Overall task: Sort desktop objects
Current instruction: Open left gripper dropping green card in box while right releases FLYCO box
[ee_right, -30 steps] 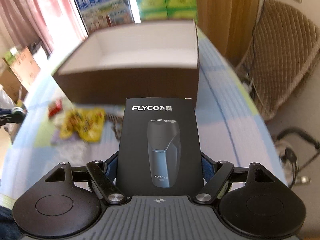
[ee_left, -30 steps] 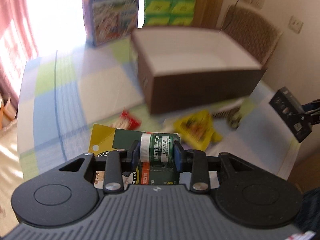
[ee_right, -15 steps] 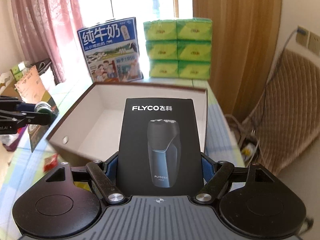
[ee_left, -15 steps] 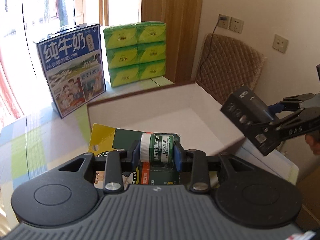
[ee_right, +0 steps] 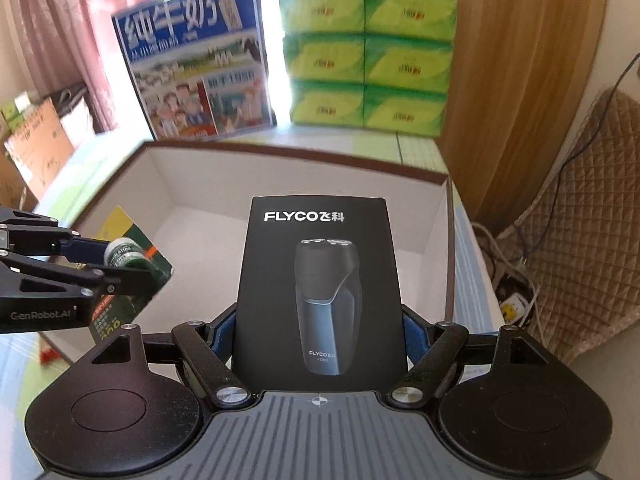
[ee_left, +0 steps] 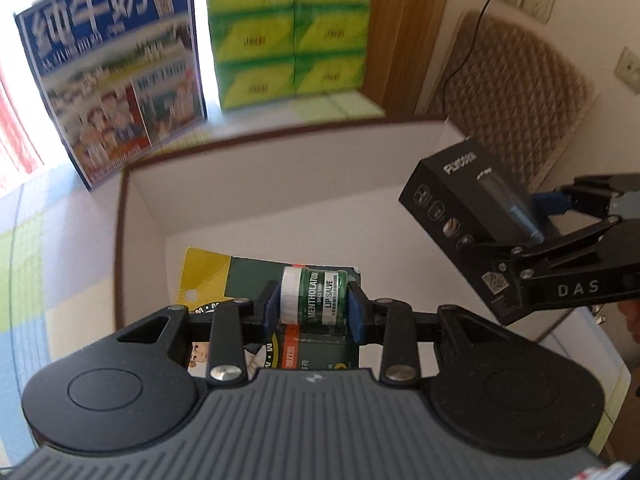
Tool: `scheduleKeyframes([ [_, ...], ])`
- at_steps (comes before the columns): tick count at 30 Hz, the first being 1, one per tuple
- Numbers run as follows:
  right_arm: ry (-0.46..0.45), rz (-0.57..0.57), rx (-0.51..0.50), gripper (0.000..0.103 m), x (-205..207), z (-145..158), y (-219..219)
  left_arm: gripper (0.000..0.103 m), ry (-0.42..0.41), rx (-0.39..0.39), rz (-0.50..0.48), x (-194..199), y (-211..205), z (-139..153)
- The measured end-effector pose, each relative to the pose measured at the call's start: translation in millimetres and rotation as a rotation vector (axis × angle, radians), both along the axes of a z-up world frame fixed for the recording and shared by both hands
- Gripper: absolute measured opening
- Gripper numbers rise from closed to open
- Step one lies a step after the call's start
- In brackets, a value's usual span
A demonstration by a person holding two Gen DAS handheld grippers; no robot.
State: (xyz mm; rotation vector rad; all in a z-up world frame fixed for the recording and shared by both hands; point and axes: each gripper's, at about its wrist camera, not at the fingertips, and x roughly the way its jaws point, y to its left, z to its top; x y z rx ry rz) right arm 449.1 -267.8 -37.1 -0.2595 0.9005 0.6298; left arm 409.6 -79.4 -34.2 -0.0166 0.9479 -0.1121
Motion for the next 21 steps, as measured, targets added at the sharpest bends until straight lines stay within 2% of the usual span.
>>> scheduleKeyframes([
  [4,0.015,0.014,-0.037,0.076,7.1,-12.6,1.4,0.030,0.062,0.035,-0.011,9.8,-3.3,-20.2],
  [8,0.017,0.028,-0.067,0.076,12.3,-21.4,2.2,0.033,0.087,0.080,-0.021,15.6,-10.7,-30.8],
  [10,0.019,0.031,-0.069,0.076,14.9,-23.5,1.2,0.041,0.086,0.088,-0.018,18.2,-13.2,-31.6],
  [19,-0.021,0.071,-0.096,0.076,22.0,-24.7,4.7,0.050,0.066,0.116,0.007,22.8,-15.7,-22.3],
  [21,-0.042,0.091,-0.104,0.081,21.3,-22.7,6.0,0.055,0.063,0.117,0.015,22.8,-14.2,-19.8],
])
